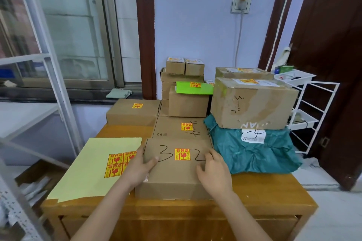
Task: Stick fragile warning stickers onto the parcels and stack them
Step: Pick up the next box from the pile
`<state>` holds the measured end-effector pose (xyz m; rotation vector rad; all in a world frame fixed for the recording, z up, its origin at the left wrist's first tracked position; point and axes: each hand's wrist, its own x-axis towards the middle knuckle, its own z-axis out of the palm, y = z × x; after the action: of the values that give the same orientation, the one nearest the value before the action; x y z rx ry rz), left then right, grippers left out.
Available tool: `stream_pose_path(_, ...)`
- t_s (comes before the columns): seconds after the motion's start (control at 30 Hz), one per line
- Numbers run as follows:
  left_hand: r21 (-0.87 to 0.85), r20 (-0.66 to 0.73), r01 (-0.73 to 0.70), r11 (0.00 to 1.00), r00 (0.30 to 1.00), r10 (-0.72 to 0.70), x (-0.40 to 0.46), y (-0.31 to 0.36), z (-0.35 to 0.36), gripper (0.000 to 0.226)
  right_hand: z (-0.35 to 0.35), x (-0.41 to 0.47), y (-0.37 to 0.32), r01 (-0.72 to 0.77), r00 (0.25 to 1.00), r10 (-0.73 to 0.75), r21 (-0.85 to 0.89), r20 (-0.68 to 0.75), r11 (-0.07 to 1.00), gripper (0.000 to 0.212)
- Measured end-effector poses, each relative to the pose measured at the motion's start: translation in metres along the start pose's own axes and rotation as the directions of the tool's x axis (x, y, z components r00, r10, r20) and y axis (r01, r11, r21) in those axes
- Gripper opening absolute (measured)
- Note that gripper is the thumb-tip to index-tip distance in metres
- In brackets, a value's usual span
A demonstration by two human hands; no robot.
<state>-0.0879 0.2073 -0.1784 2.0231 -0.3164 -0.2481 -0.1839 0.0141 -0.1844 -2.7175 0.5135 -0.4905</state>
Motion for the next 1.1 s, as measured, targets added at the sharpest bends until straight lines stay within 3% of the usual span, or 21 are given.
stream_pose_path(0.3, -0.094, 0.008, 0.062, 0.994, 0.998, -0.062, -0.013, -0.001, -0.003, 0.062, -0.007, -0.012, 0.017, -0.068, 0.996, 0.057, 0.175, 0.067, 0.982, 0.050)
stream_pose_path(0.47, -0.240, -0.045, 0.172, 0.955, 0.981, -0.188, -0.017, -0.007, -0.009, 0.042, -0.008, -0.020, 0.024, -0.175, 0.984, 0.166, 0.293, 0.056, 0.940, 0.049)
stream_pose_path(0.7, -0.415, -0.088, 0.144, 0.898, 0.976, -0.197, -0.033, -0.004, 0.002, 0.005, -0.014, -0.025, 0.015, -0.212, 0.977, 0.207, 0.393, 0.057, 0.895, 0.053)
stream_pose_path(1.1, -0.564, -0.095, 0.035, 0.825, 0.990, -0.107, -0.044, 0.024, -0.037, 0.024, -0.043, -0.016, 0.000, -0.150, 0.981, 0.193, 0.587, -0.010, 0.795, 0.048)
